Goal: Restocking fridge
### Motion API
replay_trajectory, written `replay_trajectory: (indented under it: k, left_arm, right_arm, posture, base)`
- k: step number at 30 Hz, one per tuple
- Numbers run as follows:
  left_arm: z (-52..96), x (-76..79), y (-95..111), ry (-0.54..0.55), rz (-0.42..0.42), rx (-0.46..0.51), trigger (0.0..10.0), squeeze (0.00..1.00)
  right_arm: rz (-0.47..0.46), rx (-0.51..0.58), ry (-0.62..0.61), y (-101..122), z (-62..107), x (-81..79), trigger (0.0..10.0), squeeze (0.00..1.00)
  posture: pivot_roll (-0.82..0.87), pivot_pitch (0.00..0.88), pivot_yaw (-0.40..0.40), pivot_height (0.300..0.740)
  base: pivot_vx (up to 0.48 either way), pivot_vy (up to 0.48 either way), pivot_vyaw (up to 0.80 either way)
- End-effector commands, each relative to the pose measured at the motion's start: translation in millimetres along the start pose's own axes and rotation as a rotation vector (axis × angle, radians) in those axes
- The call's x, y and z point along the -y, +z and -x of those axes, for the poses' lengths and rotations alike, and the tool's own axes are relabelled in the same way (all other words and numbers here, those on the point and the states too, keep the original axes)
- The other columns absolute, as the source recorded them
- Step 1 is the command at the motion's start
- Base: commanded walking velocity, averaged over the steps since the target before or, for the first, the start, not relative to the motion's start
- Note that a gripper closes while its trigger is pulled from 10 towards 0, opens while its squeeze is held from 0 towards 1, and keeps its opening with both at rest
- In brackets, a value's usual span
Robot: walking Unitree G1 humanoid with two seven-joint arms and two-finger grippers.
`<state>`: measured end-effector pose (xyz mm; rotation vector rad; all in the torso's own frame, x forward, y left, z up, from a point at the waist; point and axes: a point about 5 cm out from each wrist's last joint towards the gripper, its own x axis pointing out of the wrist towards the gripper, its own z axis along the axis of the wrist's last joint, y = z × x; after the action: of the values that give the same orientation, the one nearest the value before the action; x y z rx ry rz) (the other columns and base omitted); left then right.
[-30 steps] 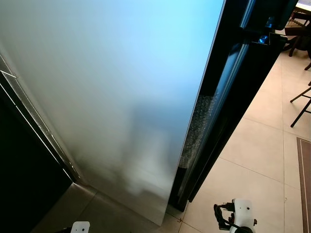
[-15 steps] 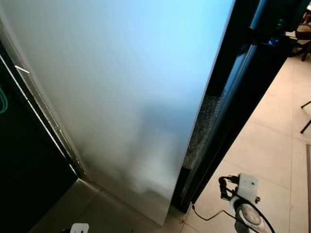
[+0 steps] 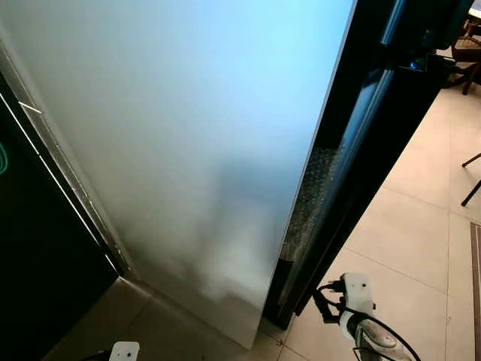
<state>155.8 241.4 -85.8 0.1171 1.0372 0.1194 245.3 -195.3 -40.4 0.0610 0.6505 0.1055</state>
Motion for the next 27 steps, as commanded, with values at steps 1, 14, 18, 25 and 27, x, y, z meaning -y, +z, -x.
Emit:
replay_trajectory:
  k: [1, 14, 18, 25, 27]
  left_arm:
    - [0.4, 0.7, -3, -0.001, -0.002, -0.013, 10.0, 0.0]
    - [0.3, 0.6, -3, -0.005, -0.015, -0.014, 10.0, 0.0]
    - [0.3, 0.6, -3, -0.005, -0.019, -0.014, 10.0, 0.0]
    - [0.3, 0.3, -3, -0.006, -0.033, -0.017, 10.0, 0.0]
    - [0.3, 0.3, -3, -0.006, -0.036, -0.019, 10.0, 0.0]
  right_arm:
    - [0.01, 0.035, -0.014, 7, 1.8, 10.1, 10.0, 0.0]
    - [-0.057, 0.276, 0.044, 57, -6.6, 1.9, 10.0, 0.0]
    - [-0.026, 0.307, 0.058, 66, -7.2, 0.6, 10.0, 0.0]
    - [0.009, 0.437, -0.008, 101, -6.6, 6.3, 10.0, 0.0]
    - [0.009, 0.447, -0.003, 105, -6.9, 5.0, 10.0, 0.0]
  posture:
    - [0.04, 0.0, -0.057, 0.74]
    - [0.04, 0.0, -0.06, 0.74]
    - [0.04, 0.0, -0.06, 0.74]
    - [0.04, 0.0, -0.059, 0.74]
    - [0.04, 0.0, -0.059, 0.74]
  base:
    - [0.0, 0.0, 0.0]
    - [0.0, 0.0, 0.0]
    - [0.0, 0.0, 0.0]
    - [0.0, 0.0, 0.0]
    - [0.0, 0.0, 0.0]
